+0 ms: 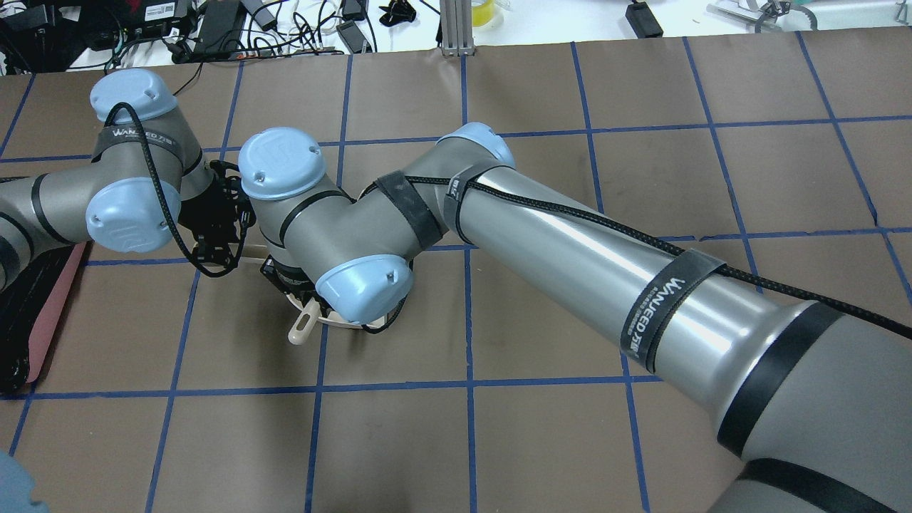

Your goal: Sweep and dump trash into bin

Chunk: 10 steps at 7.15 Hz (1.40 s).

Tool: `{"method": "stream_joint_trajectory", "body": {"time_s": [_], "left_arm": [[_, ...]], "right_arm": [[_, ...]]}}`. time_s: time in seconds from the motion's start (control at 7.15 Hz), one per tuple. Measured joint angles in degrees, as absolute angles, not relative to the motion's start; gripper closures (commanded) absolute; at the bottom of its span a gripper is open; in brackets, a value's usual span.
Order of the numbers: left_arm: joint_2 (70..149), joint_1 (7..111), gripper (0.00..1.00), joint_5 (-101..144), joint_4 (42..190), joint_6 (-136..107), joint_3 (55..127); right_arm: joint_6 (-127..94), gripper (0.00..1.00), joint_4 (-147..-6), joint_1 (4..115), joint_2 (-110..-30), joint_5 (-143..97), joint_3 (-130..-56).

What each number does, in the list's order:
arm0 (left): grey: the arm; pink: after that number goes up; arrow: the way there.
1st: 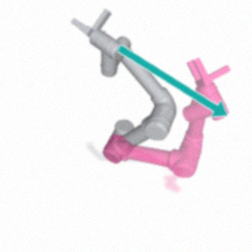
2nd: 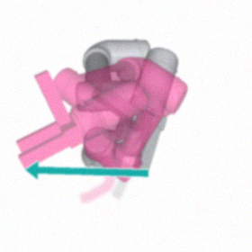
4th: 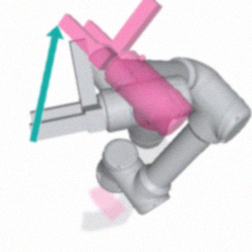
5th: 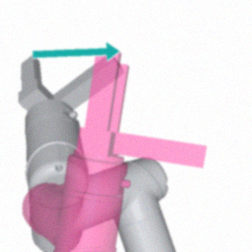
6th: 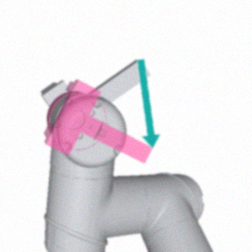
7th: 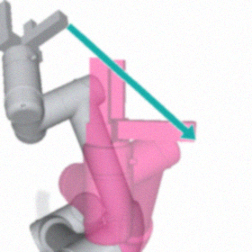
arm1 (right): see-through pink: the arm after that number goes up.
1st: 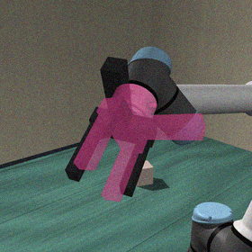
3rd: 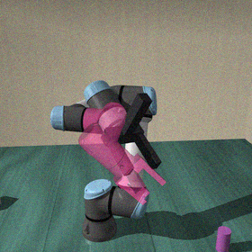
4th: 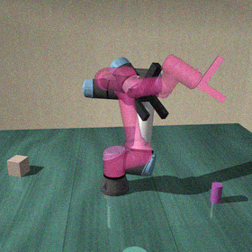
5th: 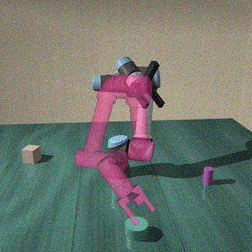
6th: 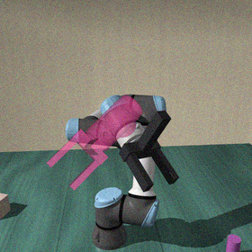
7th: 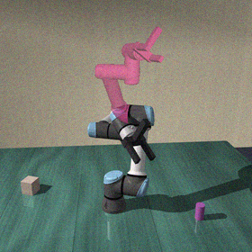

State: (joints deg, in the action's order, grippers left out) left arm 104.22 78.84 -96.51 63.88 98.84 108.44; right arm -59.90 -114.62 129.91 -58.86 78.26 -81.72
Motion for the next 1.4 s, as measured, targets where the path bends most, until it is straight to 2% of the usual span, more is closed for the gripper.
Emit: {"method": "stream_joint_trajectory", "body": {"time_s": [0.42, 0.84, 1.12, 1.4], "left_arm": [[104.49, 76.64, 1.0, -94.07, 64.93, 100.33, 108.24], [105.2, 69.78, 1.0, -86.98, 67.77, 102.46, 107.36], [104.49, 64.21, 1.0, -87.55, 72.65, 109.2, 102.49], [104.63, 54.33, 1.0, -88.15, 79.18, 117.59, 95.22]], "right_arm": [[-60.18, 1.0, -106.21, 129.91, -60.96, 80.25, -81.29], [-57.56, 1.0, -98.24, 128.44, -64.57, 84.12, -81.23], [-47.4, 1.0, -94.62, 123.34, -67.68, 87.88, -81.62], [-31.35, 1.0, -92.27, 112.4, -71.1, 89.73, -81.96]]}}
